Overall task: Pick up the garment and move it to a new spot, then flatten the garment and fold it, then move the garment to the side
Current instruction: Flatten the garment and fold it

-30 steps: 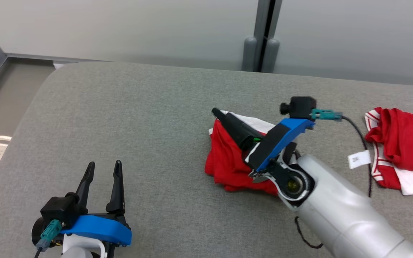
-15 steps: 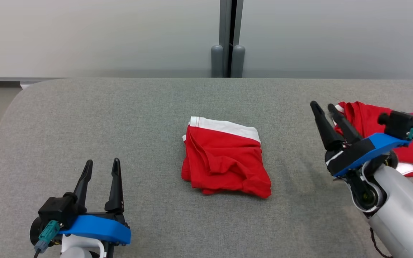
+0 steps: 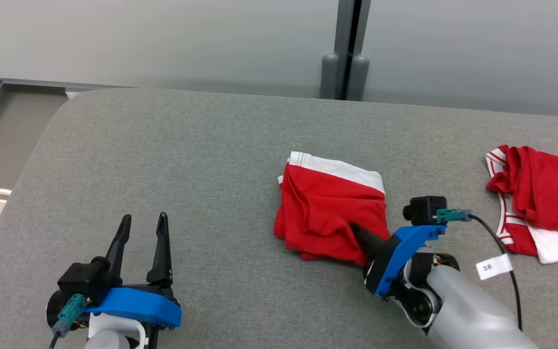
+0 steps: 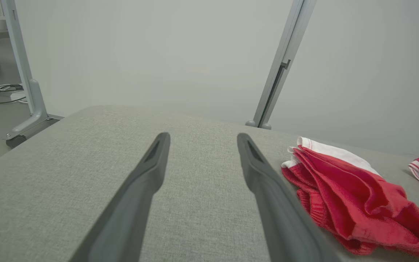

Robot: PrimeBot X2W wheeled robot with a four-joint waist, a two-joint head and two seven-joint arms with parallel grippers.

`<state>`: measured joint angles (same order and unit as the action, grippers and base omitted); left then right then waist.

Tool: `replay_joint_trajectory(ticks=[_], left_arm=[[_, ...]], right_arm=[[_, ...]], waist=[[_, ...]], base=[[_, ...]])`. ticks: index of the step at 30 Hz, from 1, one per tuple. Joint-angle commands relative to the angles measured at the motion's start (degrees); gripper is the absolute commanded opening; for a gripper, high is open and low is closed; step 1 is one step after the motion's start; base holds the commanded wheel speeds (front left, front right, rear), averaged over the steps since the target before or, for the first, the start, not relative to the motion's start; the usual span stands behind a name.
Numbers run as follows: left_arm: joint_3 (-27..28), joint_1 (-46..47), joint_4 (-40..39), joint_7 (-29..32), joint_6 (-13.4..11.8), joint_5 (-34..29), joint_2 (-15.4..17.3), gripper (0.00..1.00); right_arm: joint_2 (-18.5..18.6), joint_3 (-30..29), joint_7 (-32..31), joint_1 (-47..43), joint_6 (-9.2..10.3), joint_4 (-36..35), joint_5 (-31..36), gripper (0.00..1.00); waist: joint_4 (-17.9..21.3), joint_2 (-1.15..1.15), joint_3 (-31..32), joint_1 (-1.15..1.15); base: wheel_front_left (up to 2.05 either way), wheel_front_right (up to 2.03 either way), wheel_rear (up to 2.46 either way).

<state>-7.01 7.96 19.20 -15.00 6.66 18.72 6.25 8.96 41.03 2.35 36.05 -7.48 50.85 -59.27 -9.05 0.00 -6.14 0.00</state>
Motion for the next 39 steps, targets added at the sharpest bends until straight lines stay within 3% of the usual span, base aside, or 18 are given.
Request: replay_joint_trajectory(ticks=[1, 11, 15, 21, 23, 24, 25, 26, 27, 28, 34, 39], left_arm=[[0.3, 0.5, 0.1, -0.2, 0.4, -0.1, -0.1, 1.00], [1.3, -0.3, 0.3, -0.2, 0.5, -0.5, -0.4, 1.00], [1.8, -0.2, 0.0, -0.2, 0.6, -0.8, -0.4, 1.00], [3.0, -1.4, -0.9, -0.2, 0.7, -1.1, -0.1, 1.00], [3.5, -2.0, -1.2, -0.2, 0.6, -1.3, -0.1, 1.00], [3.8, -2.3, -1.3, -0.2, 0.6, -1.3, -0.1, 1.00], [4.0, -2.6, -1.4, -0.2, 0.6, -1.4, -0.1, 1.00], [4.3, -2.8, -1.5, -0.2, 0.5, -1.4, -0.1, 1.00], [4.6, -3.1, -1.5, -0.2, 0.5, -1.4, 0.0, 1.00], [4.8, -3.2, -1.6, -0.2, 0.5, -1.4, 0.0, 1.00], [6.5, -4.4, -2.8, -0.2, 0.2, -1.6, 0.1, 1.00], [8.2, -5.9, -5.4, -0.2, 0.3, -3.4, 0.3, 1.00]], right_arm=[[-1.1, 1.2, -1.9, -0.3, -0.03, -0.3, -0.8, 0.00], [-1.5, 11.5, -6.5, -3.5, -0.02, -9.6, -3.2, 0.00], [0.4, 14.4, -0.6, -2.8, -0.02, -14.0, -3.0, 0.00], [4.7, 13.9, 10.0, -1.5, -0.03, -17.5, -2.3, 0.00], [6.9, 12.8, 11.6, -1.2, -0.02, -18.7, -1.5, 0.05], [7.9, 11.8, 12.2, -1.1, -0.02, -19.2, -0.9, 0.09], [8.7, 10.5, 12.5, -1.2, -0.02, -19.8, -0.1, 0.37], [9.6, 9.0, 12.7, -1.2, -0.02, -20.1, 1.4, 0.47], [10.2, 6.4, 12.8, -1.4, -0.02, -20.9, 3.1, 0.95], [10.6, 3.1, 12.8, -2.3, -0.02, -22.0, 4.9, 1.00], [10.1, -12.6, 12.8, -10.5, -0.02, -27.0, 18.2, 1.00], [6.2, -25.7, 12.8, -19.5, -0.03, -30.6, 29.9, 1.00]], waist=[[-1.0, 0.00, -0.3, 0.00], [-1.9, 0.00, -0.4, 0.00], [-0.6, 0.00, 0.2, 0.00], [2.5, 0.00, 2.1, 0.00], [3.7, 0.00, 2.8, 0.00], [4.4, 0.00, 3.2, 0.00], [5.0, 0.00, 3.5, 0.00], [5.7, 0.00, 3.8, 0.00], [6.3, 0.00, 4.0, 0.00], [6.9, 0.00, 4.3, 0.00], [10.1, 0.00, 5.5, 0.00], [12.2, 0.00, 6.2, 0.00]], base=[[0.00, 0.00, 0.00], [0.00, 0.00, 0.00], [0.00, 0.00, 0.00], [0.00, 0.00, 0.00], [0.00, 0.00, 0.00], [0.00, 0.00, 0.00], [0.00, 0.00, 0.00], [0.00, 0.00, 0.00], [0.00, 0.00, 0.00], [0.00, 0.00, 0.00], [0.00, 0.00, 0.00], [0.00, 0.00, 0.00]])
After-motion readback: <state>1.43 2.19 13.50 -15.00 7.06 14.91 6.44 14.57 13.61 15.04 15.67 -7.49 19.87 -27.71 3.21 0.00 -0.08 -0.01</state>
